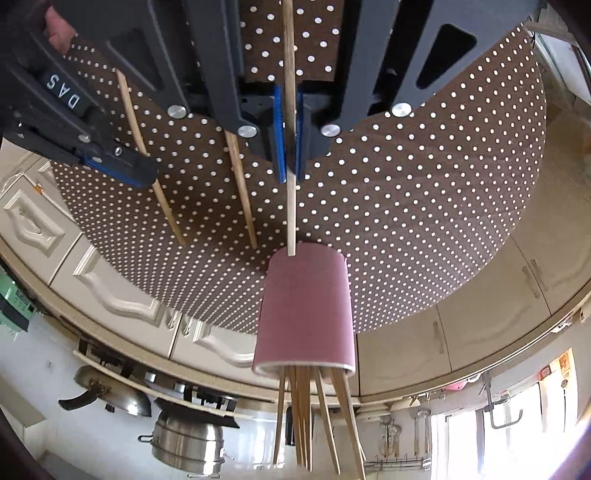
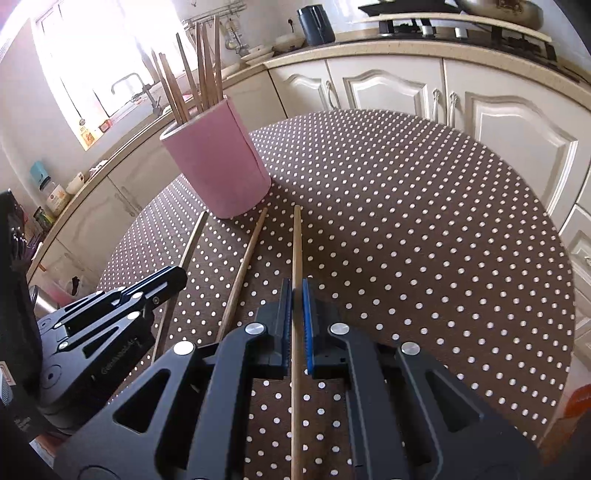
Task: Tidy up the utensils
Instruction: 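Close the right tool on a loose chopstick while the left tool closes on another, then lift both held chopsticks upright and carry them over the pink cup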
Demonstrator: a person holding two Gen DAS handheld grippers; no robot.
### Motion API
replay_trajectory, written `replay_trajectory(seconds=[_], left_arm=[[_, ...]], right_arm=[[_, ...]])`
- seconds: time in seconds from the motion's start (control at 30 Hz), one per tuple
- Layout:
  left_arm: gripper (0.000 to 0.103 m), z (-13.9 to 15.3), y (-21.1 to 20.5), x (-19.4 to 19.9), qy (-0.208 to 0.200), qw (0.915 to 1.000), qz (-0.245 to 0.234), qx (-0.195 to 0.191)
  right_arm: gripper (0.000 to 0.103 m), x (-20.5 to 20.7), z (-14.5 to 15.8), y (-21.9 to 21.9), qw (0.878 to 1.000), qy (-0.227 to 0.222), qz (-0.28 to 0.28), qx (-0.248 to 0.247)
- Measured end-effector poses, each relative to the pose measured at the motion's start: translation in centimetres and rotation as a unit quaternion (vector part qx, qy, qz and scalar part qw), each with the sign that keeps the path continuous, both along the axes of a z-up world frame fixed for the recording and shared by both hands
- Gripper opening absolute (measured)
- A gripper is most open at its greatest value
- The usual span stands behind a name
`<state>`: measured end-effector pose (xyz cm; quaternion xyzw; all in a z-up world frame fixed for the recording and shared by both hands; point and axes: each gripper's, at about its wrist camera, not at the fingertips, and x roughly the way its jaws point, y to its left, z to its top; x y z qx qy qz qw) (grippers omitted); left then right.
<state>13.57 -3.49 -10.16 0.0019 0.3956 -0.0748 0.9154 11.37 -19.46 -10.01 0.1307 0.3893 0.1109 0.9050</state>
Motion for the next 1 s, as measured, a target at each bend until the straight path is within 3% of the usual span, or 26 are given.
replay_trajectory(seconds=[0.3, 0.6, 0.77, 0.8, 0.83, 0.9, 1.0], left_arm=[[0.006, 2.5, 0.9, -1.3, -0.038, 0.9990, 0.002, -0.023], [0.006, 6.0, 1.7, -2.7, -0.092, 0.9951, 0.002, -0.035], [0.007, 5.2, 1.7, -2.1, -0.074, 0.9967, -0.004, -0.034], [0.011, 4.7, 1.7, -1.8, -0.062, 0.9975, -0.008, -0.033], [0.026, 4.2, 1.6, -1.5, -0.055, 0.9980, -0.010, -0.031], [0.042, 3.2, 1.4, -1.0, -0.041, 0.9987, -0.010, -0.027], [0.042, 1.9, 1.2, -0.1, -0.020, 0.9997, -0.007, -0.013]], right_arm=[[0.006, -1.6, 3.6, -0.5, 0.998, -0.053, -0.020, -0.013], [0.006, -1.8, 6.1, -0.1, 0.997, -0.078, -0.009, -0.019], [0.006, -1.7, 5.9, 0.0, 0.997, -0.073, -0.011, -0.024], [0.006, -1.6, 5.7, -0.1, 0.997, -0.069, -0.013, -0.024], [0.006, -1.5, 5.4, -0.1, 0.998, -0.064, -0.014, -0.023], [0.006, -1.3, 4.9, -0.3, 0.998, -0.056, -0.015, -0.022], [0.006, -1.0, 4.2, -0.3, 0.999, -0.046, -0.014, -0.022]])
